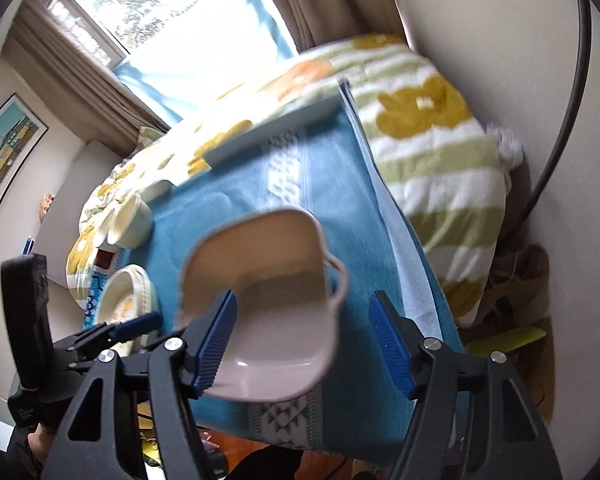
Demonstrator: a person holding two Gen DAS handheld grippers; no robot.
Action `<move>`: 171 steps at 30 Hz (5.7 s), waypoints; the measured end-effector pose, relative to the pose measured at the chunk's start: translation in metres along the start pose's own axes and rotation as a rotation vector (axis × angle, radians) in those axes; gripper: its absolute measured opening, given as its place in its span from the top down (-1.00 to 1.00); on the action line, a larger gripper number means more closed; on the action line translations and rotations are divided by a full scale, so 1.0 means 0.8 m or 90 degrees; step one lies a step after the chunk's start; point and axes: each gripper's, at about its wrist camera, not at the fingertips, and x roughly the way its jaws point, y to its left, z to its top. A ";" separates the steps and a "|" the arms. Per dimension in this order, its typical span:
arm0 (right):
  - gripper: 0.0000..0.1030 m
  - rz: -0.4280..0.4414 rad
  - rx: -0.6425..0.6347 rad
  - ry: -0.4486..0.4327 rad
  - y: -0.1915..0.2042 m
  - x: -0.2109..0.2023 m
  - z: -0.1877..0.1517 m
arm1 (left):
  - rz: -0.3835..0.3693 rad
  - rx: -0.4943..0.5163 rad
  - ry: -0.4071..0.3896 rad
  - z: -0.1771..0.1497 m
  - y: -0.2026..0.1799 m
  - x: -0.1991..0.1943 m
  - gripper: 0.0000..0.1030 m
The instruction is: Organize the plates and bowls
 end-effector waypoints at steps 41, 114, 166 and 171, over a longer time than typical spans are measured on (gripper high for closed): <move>0.33 0.031 -0.111 0.239 0.357 0.383 0.114 | -0.032 -0.226 0.004 0.147 0.457 0.030 0.20; 0.68 -0.052 0.040 0.166 0.005 0.072 0.011 | -0.009 0.076 0.119 0.060 -0.045 0.062 0.75; 0.68 0.026 -0.090 0.084 0.077 0.008 0.057 | 0.059 -0.056 -0.099 0.073 0.031 -0.107 0.06; -0.86 0.074 -0.165 0.062 0.134 0.025 0.075 | 0.130 -0.164 -0.201 0.051 0.108 -0.171 -0.87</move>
